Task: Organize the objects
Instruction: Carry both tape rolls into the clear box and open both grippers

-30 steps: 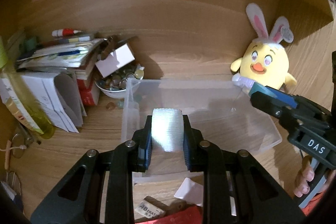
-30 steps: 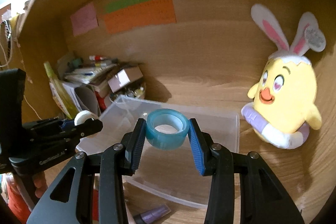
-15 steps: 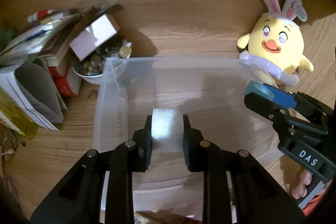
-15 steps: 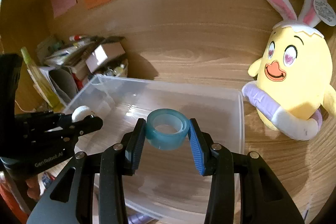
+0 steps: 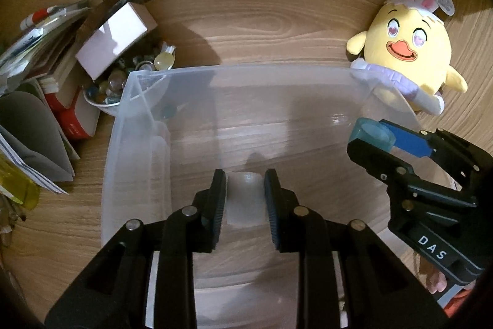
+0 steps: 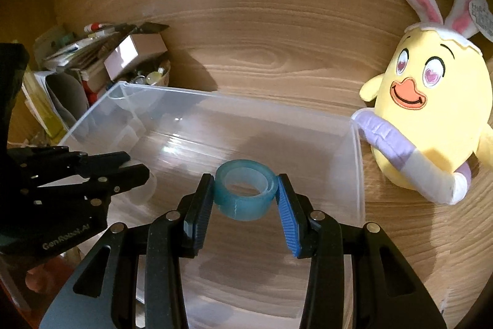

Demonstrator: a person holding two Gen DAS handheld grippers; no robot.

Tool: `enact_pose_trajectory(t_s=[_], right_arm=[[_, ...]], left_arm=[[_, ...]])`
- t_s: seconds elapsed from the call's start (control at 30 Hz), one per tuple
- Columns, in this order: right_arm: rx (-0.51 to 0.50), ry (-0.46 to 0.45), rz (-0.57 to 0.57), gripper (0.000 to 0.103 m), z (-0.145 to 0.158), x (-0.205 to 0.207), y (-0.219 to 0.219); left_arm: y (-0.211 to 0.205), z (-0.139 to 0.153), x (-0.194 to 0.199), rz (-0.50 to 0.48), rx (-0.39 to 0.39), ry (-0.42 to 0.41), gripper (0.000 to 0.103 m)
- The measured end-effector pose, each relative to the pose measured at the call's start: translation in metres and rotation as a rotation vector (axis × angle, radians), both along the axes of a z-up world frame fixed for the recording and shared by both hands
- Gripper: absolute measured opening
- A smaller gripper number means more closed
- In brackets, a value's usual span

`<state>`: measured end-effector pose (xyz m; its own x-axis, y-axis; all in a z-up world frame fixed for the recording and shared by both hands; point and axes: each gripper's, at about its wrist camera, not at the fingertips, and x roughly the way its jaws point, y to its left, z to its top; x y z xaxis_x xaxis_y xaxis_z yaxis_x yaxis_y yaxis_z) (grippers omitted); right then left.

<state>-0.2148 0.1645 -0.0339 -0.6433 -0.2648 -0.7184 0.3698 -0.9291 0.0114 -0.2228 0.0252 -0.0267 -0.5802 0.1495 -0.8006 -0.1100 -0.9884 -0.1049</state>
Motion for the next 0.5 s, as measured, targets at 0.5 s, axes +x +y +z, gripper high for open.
enact_pose_trajectory(t_s=[0.5], right_arm=[[-0.009,0.027,0.0,0.054,0.009,0.008,0.0]], left_arm=[[-0.002,0.021,0.022,-0.014,-0.015,0.071,0.055]])
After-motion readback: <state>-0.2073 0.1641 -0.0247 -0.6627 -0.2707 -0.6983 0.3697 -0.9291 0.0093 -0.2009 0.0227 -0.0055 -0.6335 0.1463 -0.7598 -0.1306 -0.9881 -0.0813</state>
